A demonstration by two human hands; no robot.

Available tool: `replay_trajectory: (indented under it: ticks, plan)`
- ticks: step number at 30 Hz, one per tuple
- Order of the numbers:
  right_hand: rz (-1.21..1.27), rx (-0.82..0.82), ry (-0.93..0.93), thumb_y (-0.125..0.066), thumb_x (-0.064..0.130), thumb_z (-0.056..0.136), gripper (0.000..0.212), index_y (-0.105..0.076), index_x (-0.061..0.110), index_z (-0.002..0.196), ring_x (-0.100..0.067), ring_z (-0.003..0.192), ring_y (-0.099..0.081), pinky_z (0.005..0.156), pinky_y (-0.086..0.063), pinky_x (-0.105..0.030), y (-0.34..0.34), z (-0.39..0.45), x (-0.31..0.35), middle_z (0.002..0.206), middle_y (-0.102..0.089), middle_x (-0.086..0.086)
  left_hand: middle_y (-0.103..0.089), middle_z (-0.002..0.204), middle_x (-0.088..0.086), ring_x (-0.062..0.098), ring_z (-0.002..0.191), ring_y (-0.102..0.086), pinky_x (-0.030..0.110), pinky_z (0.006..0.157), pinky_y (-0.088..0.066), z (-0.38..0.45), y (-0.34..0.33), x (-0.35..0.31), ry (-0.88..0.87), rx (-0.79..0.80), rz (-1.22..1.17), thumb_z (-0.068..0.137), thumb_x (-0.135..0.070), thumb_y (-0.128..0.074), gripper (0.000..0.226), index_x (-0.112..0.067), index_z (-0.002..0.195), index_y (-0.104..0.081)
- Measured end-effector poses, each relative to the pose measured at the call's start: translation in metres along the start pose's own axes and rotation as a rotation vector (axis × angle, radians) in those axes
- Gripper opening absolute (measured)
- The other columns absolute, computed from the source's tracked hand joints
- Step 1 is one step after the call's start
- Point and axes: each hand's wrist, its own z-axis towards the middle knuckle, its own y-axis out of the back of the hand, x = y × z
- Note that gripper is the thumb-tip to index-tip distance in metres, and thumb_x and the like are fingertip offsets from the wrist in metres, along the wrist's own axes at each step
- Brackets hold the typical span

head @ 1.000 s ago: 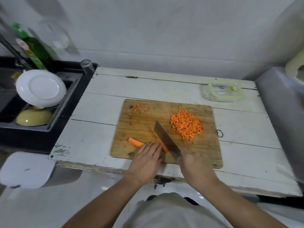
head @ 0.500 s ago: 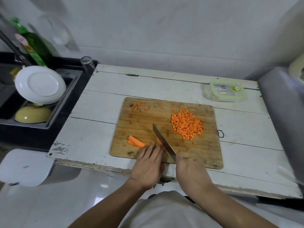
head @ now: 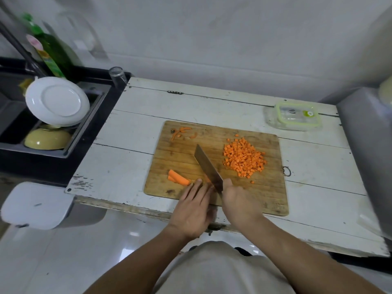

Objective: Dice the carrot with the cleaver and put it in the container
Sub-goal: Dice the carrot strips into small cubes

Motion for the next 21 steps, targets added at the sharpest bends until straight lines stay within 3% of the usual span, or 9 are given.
replay_trajectory:
  ticks: [5, 10, 12, 14, 17, 21]
  plan:
    - [0.036, -0.096, 0.012, -0.046, 0.013, 0.1, 0.006, -0.042, 0.017, 0.104, -0.028, 0.06, -0.058, 0.049, -0.038, -0.035, -0.006, -0.018, -0.014, 0.072, -0.062, -0.004, -0.035, 0.162, 0.005, 0.026, 0.157, -0.013, 0.044, 0.128, -0.01, -0.002, 0.003, 0.003, -0.007, 0.013, -0.03, 0.1, -0.049, -0.034, 0.068, -0.008, 0.155, -0.036]
    - [-0.112, -0.063, 0.054, -0.049, 0.009, 0.096, 0.012, -0.044, 0.018, 0.103, -0.031, 0.063, -0.058, 0.045, -0.013, -0.029, -0.003, -0.033, -0.009, 0.079, -0.068, -0.005, -0.035, 0.161, 0.007, 0.028, 0.157, -0.015, 0.047, 0.128, -0.014, -0.003, 0.002, 0.001, -0.009, 0.002, -0.047, 0.102, -0.05, -0.031, 0.069, -0.007, 0.155, -0.036]
    - [-0.15, -0.041, 0.052, -0.054, 0.002, 0.089, 0.021, -0.045, 0.016, 0.1, -0.032, 0.058, -0.056, 0.044, -0.011, -0.028, -0.006, -0.035, -0.007, 0.076, -0.068, -0.007, -0.038, 0.16, 0.008, 0.029, 0.156, -0.018, 0.047, 0.127, -0.016, -0.003, 0.001, 0.002, -0.012, 0.0, -0.043, 0.101, -0.049, -0.032, 0.069, -0.005, 0.154, -0.038]
    - [-0.191, -0.055, 0.061, -0.059, -0.004, 0.08, 0.028, -0.047, 0.014, 0.098, -0.032, 0.059, -0.063, 0.043, -0.017, -0.031, -0.007, -0.037, -0.006, 0.072, -0.068, -0.008, -0.039, 0.159, 0.01, 0.029, 0.155, -0.019, 0.047, 0.127, -0.016, -0.003, -0.001, 0.003, -0.017, -0.001, -0.031, 0.1, -0.048, -0.035, 0.07, -0.003, 0.153, -0.04]
    - [-0.195, -0.027, 0.072, -0.047, -0.005, 0.086, 0.03, -0.043, 0.012, 0.111, -0.032, 0.081, -0.069, 0.052, -0.028, -0.034, -0.003, -0.038, -0.002, 0.091, -0.071, -0.009, -0.038, 0.159, 0.009, 0.029, 0.156, -0.018, 0.046, 0.127, -0.015, -0.002, -0.002, 0.005, -0.022, -0.005, -0.026, 0.1, -0.047, -0.038, 0.068, -0.003, 0.153, -0.039]
    - [-0.209, 0.001, 0.088, -0.048, -0.006, 0.085, 0.036, -0.04, 0.009, 0.117, -0.031, 0.087, -0.069, 0.058, -0.032, -0.031, 0.002, -0.041, 0.0, 0.098, -0.07, -0.01, -0.039, 0.158, 0.008, 0.029, 0.155, -0.02, 0.047, 0.126, -0.018, -0.002, -0.002, 0.003, -0.015, -0.017, -0.029, 0.102, -0.05, -0.037, 0.068, -0.005, 0.153, -0.04]
